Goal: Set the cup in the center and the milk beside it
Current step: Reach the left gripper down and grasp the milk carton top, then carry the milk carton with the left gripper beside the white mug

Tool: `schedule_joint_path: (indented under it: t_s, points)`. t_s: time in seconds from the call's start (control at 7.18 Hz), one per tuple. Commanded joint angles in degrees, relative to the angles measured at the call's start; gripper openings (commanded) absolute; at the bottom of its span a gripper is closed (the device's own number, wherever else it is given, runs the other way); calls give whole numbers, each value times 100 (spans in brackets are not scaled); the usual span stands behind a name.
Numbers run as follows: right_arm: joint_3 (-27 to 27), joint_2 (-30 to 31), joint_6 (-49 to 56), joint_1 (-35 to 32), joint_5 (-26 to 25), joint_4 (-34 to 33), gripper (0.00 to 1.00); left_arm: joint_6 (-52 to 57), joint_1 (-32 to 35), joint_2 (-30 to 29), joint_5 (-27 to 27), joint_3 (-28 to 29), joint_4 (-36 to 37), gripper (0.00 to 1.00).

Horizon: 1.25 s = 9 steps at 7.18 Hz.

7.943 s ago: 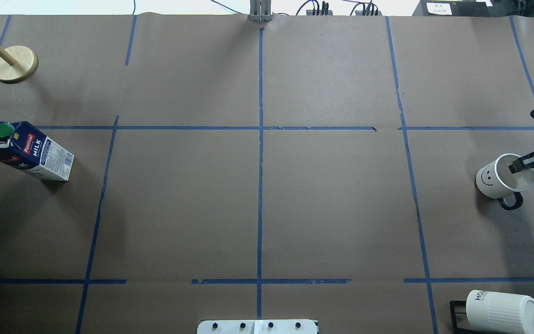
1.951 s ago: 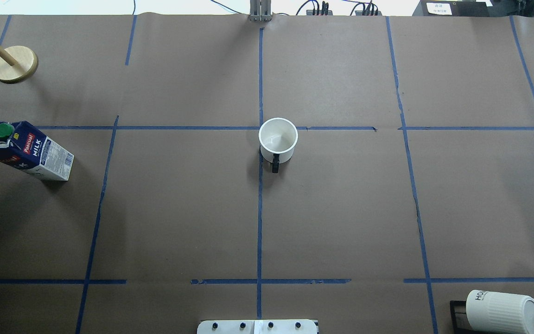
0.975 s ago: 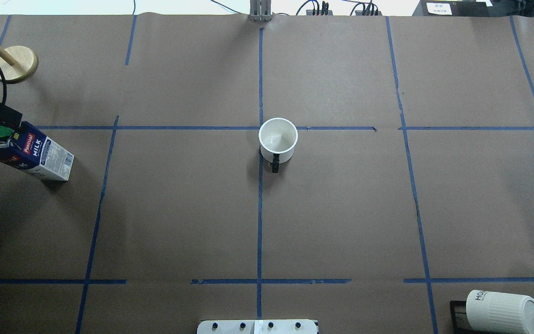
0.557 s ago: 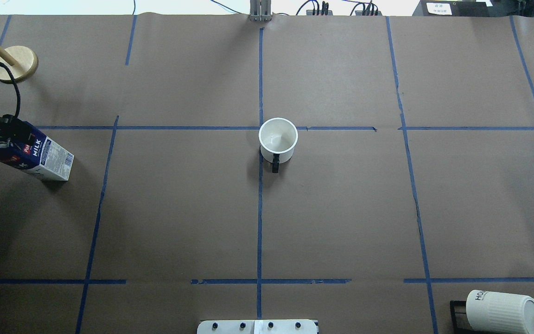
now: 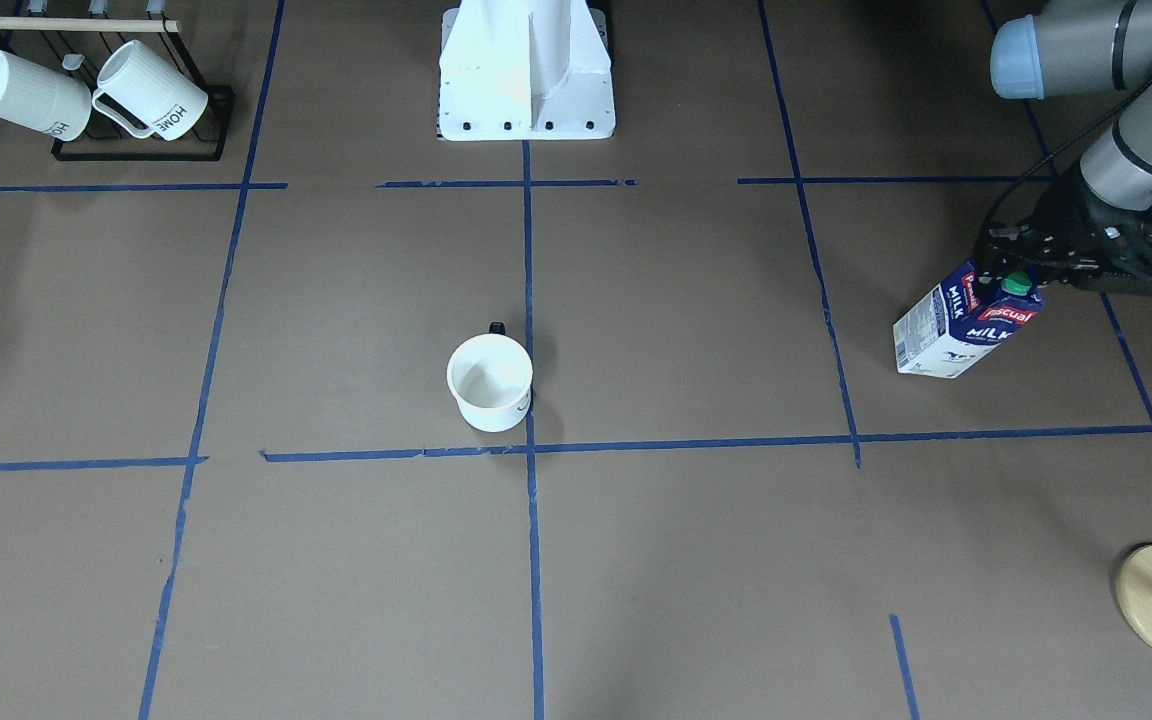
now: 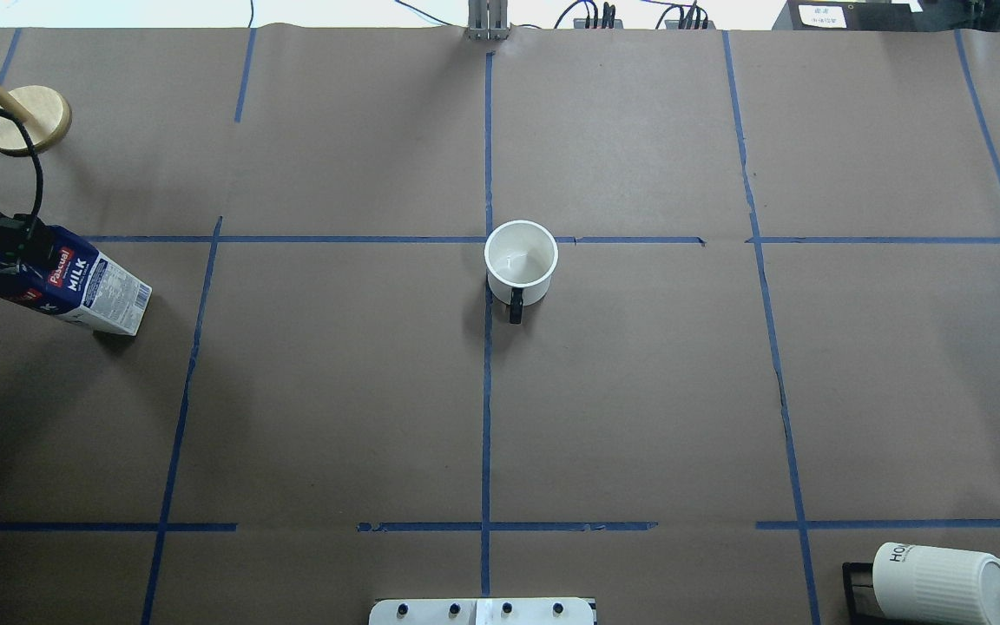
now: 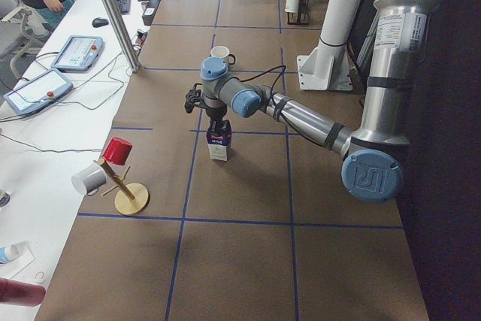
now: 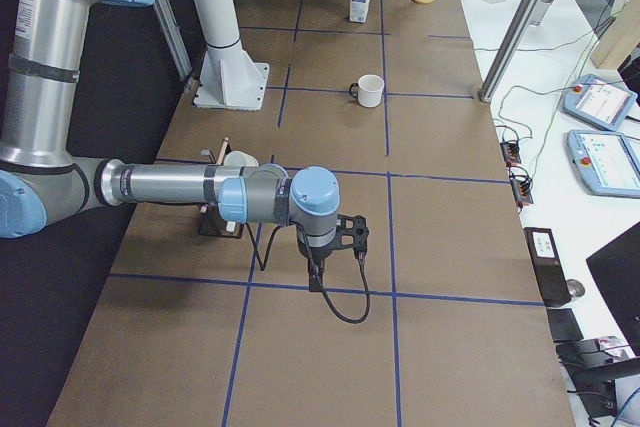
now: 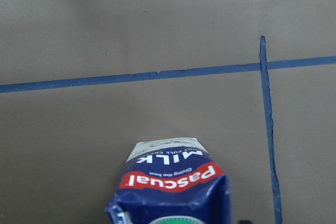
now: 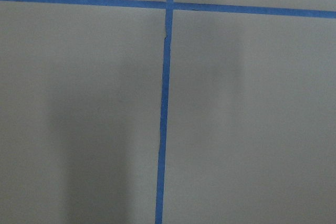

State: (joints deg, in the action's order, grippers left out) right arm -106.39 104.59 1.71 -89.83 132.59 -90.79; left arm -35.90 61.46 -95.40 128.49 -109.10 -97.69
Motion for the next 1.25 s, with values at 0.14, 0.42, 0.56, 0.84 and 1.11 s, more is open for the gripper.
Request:
schedule_joint_path:
  t_s: [0.14, 0.42, 0.56, 0.84, 1.11]
  points:
    - [4, 0, -4, 0, 3, 0, 100, -57, -11, -1423, 1, -85, 1624, 43]
    - [4, 0, -4, 0, 3, -9, 100, -833, -631, -2654, -130, 37, 2454, 43]
    - [13, 0, -21, 0, 3, -9, 100, -1561, -1209, -3260, -601, 343, 2456, 43]
    - [22, 0, -22, 0, 3, -9, 100, -2060, -1706, -4447, -957, 1412, 2369, 43]
    - [48, 0, -22, 0, 3, -17, 100, -2288, -1978, -4917, -966, 2030, 2046, 43]
